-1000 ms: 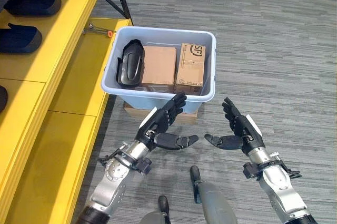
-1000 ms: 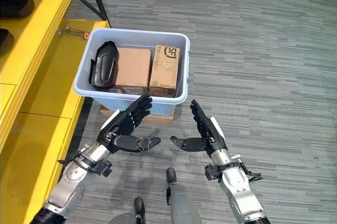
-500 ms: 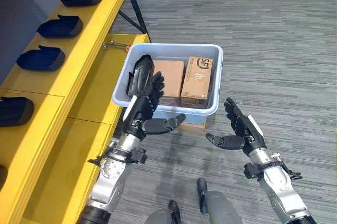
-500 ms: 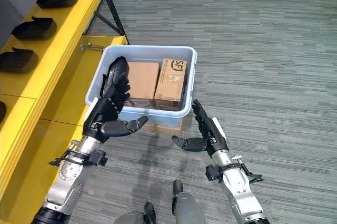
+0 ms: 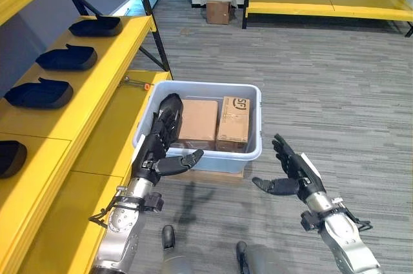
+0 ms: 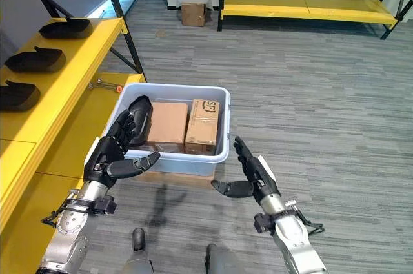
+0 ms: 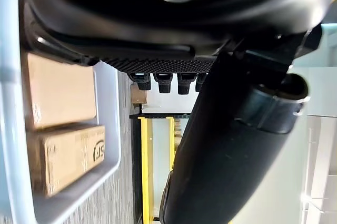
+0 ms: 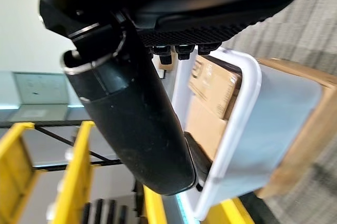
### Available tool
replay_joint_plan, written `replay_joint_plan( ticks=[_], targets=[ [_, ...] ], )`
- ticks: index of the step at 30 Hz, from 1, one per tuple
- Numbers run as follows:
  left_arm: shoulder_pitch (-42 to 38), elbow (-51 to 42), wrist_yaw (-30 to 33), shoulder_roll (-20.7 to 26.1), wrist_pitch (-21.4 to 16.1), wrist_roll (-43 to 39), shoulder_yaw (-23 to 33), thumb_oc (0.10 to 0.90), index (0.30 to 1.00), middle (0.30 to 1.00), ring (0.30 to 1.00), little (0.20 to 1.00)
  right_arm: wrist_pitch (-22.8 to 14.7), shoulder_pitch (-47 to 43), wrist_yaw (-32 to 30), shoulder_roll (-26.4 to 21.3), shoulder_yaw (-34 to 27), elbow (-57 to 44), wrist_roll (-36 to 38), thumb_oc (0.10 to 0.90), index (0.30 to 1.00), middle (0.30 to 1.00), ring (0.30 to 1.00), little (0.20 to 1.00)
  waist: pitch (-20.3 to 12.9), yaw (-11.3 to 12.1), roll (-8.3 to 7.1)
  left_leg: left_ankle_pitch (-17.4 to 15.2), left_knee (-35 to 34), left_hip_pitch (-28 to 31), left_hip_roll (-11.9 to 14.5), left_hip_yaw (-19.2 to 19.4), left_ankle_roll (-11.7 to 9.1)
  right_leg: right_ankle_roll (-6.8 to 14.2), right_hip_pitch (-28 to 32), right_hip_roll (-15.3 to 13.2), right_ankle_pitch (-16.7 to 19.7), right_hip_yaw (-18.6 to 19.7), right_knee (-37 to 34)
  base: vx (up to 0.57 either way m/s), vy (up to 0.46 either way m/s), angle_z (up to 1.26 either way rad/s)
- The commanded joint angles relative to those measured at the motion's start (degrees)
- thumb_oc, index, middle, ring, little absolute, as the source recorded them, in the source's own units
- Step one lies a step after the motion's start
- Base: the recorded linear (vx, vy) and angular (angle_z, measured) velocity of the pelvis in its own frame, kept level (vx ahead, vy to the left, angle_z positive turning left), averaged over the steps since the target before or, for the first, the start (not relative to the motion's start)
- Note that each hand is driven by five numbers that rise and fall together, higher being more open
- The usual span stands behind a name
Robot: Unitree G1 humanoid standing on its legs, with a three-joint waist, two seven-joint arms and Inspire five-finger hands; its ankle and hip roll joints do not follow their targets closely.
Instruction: Move parts from the plastic box to the shelf.
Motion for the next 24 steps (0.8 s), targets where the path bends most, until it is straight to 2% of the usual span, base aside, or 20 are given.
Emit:
replay_joint_plan(
  ticks=[1, 4, 5, 10, 11, 13, 14, 15, 16, 18, 19, 20, 21, 22, 23, 24],
  targets=[
    [-2.03, -5.99, -0.49, 0.47, -6.00, -0.26, 4.14, 0.900, 1.000, 1.000, 1.000, 1.000, -4.49, -2.87, 1.25, 0.71, -2.47, -4.18, 1.51, 0.900, 1.000, 1.000, 1.000, 1.000, -2.59, -0.77, -1.06, 3.88, -1.78, 0.29, 0.12, 0.78, -5.41, -1.12, 3.69, -1.09, -1.89, -2.48, -2.92, 0.36, 0.204, -0.42],
    [-2.74, -5.86, 0.48, 0.98, -4.58, -0.07, 3.52, 0.900, 1.000, 1.000, 1.000, 1.000, -4.14, -1.59, 0.84, 0.92, -3.27, -4.60, 1.99, 0.900, 1.000, 1.000, 1.000, 1.000, -2.90, -0.88, -0.79, 2.99, 1.14, 0.13, -1.91, 0.72, -5.38, -0.27, 3.91, -1.82, -1.51, -2.94, -3.49, 0.33, 0.169, -0.12],
    [-3.38, -5.86, -0.18, 1.40, -4.18, 0.00, 3.27, 0.900, 1.000, 1.000, 1.000, 1.000, -4.07, -0.97, 0.05, 1.05, -3.54, -4.92, 2.07, 0.900, 1.000, 1.000, 1.000, 1.000, -3.20, -0.64, -0.77, 1.82, 2.25, -0.07, -3.69, 0.65, -5.06, 0.68, 4.39, -2.69, -0.63, -3.24, -4.98, 0.32, 0.182, 0.19],
    [-3.78, -7.88, -0.40, 3.04, -3.58, 2.69, 2.87, 0.900, 1.000, 1.000, 1.000, 1.000, -4.00, -1.32, -1.81, 2.06, -3.05, -5.96, 1.51, 0.900, 1.000, 1.000, 1.000, 1.000, -3.53, 0.48, -1.40, -1.53, 5.20, -0.94, -7.87, 1.25, -2.52, 3.11, 4.79, -5.54, 1.48, -3.83, -6.14, 0.26, 0.183, 0.06],
    [-3.63, -8.36, -0.69, 3.34, -3.80, 3.35, 3.00, 0.900, 1.000, 1.000, 1.000, 1.000, -3.98, -1.45, -2.35, 2.20, -2.91, -6.35, 1.48, 0.900, 1.000, 1.000, 1.000, 1.000, -3.71, 0.89, -1.77, -2.34, 5.90, -1.34, -8.92, 1.58, -1.49, 3.58, 5.29, -6.20, 2.62, -4.02, -6.04, 0.24, 0.206, -0.10],
    [-4.75, -9.57, -3.94, 4.14, -3.47, 4.35, 2.43, 0.900, 1.000, 1.000, 1.000, 1.000, -4.87, -1.79, -4.28, 3.23, -2.72, -6.92, -0.10, 0.900, 1.000, 1.000, 1.000, 1.000, -4.58, 1.58, -3.23, -4.16, 7.23, -2.32, -12.22, 2.67, 1.88, 4.77, 5.69, -7.64, 9.14, -3.61, -2.37, 0.28, 0.274, -0.16],
    [-5.02, -9.65, -4.68, 4.24, -3.46, 3.76, 2.22, 0.900, 1.000, 1.000, 1.000, 1.000, -5.23, -1.92, -4.85, 3.33, -2.72, -6.94, -0.78, 0.900, 1.000, 1.000, 1.000, 1.000, -4.71, 1.61, -3.42, -4.36, 7.39, -2.46, -12.62, 2.80, 2.29, 4.84, 5.59, -7.66, 10.02, -3.37, -1.56, 0.20, 0.242, -0.11],
    [-6.05, -9.78, -4.65, 4.09, -2.23, 3.23, 1.38, 0.900, 1.000, 1.000, 1.000, 1.000, -5.55, -2.59, -5.21, 3.53, -2.43, -6.60, -1.23, 0.900, 1.000, 1.000, 1.000, 1.000, -4.79, 1.77, -3.79, -5.32, 7.81, -2.15, -14.01, 3.04, 3.81, 5.09, 4.75, -8.22, 13.32, -3.28, 4.40, 0.20, 0.245, -0.09],
    [-7.03, -9.83, -5.15, 3.77, -0.78, 2.38, 0.58, 0.900, 1.000, 1.000, 1.000, 1.000, -5.53, -3.36, -5.27, 3.88, -2.05, -6.26, -1.55, 0.900, 1.000, 1.000, 1.000, 1.000, -4.86, 2.03, -3.50, -5.85, 7.94, -1.83, -14.59, 3.18, 4.88, 5.20, 2.68, -8.50, 16.45, -3.49, 10.95, 0.21, 0.258, -0.11],
    [-7.16, -9.87, -5.68, 3.47, -0.36, 2.92, -0.35, 0.900, 1.000, 1.000, 1.000, 1.000, -5.90, -4.87, -5.02, 4.40, -1.03, -5.40, -2.21, 0.900, 1.000, 1.000, 1.000, 1.000, -4.04, 2.58, -3.07, -6.81, 8.16, -0.47, -14.91, 4.13, 5.94, 5.52, -1.97, -9.77, 20.24, -4.20, 21.40, 0.15, 0.199, -0.44],
    [-7.00, -9.95, -6.12, 3.31, -0.41, 2.82, -0.73, 0.900, 1.000, 1.000, 1.000, 1.000, -6.07, -5.70, -5.21, 4.70, -0.33, -4.87, -2.13, 0.900, 1.000, 1.000, 1.000, 1.000, -3.63, 2.96, -2.88, -7.17, 8.11, 0.16, -14.73, 4.88, 6.15, 5.77, -4.65, -10.30, 21.87, -3.74, 24.31, 0.10, 0.096, -0.65],
    [-6.79, -10.22, -5.58, 3.38, -0.37, 3.09, -0.96, 0.900, 1.000, 1.000, 1.000, 1.000, -6.23, -6.23, -4.54, 4.82, -0.03, -4.48, -1.82, 0.900, 1.000, 1.000, 1.000, 1.000, -3.39, 3.07, -2.83, -7.03, 7.79, 0.72, -14.34, 5.62, 6.01, 5.50, -5.47, -10.75, 21.02, -4.74, 22.92, 0.16, -0.043, -0.54],
    [-6.06, -10.95, -5.31, 3.79, -0.75, 3.14, -1.39, 0.900, 1.000, 1.000, 1.000, 1.000, -6.30, -7.74, -3.08, 5.02, 0.50, -4.08, -1.23, 0.900, 1.000, 1.000, 1.000, 1.000, -2.68, 3.16, -2.80, -6.59, 6.75, 2.43, -12.62, 7.55, 5.13, 4.81, -6.67, -10.37, 17.62, -7.19, 14.85, 0.18, -0.145, -0.73],
    [-5.80, -11.19, -6.03, 4.15, -0.57, 1.68, -1.37, 0.900, 1.000, 1.000, 1.000, 1.000, -6.27, -8.08, -2.86, 4.88, 0.48, -4.39, -0.97, 0.900, 1.000, 1.000, 1.000, 1.000, -2.37, 3.04, -2.84, -6.46, 6.34, 3.06, -11.94, 7.85, 4.49, 4.56, -6.27, -9.36, 16.21, -7.89, 9.10, 0.41, -0.408, -1.29],
    [-5.38, -11.53, -8.86, 5.01, 0.66, -1.61, -0.95, 0.900, 1.000, 1.000, 1.000, 1.000, -4.87, -7.93, -1.86, 4.66, 0.07, -6.03, -0.05, 0.900, 1.000, 1.000, 1.000, 1.000, -2.18, 2.14, -3.86, -5.89, 3.56, 5.45, -11.43, 8.05, 3.15, 4.95, -5.53, -6.85, 16.21, -9.28, -12.34, 0.45, -0.431, -1.29],
    [-5.31, -11.65, -9.49, 5.11, 1.12, -2.38, -1.14, 0.900, 1.000, 1.000, 1.000, 1.000, -4.37, -8.30, -1.39, 4.72, 0.17, -6.46, 0.04, 0.900, 1.000, 1.000, 1.000, 1.000, -1.90, 1.68, -4.25, -5.70, 1.80, 7.18, -11.31, 8.19, 2.71, 5.99, -7.22, -6.98, 18.69, -9.99, -19.39, 0.58, -0.495, -0.88]
  ],
)
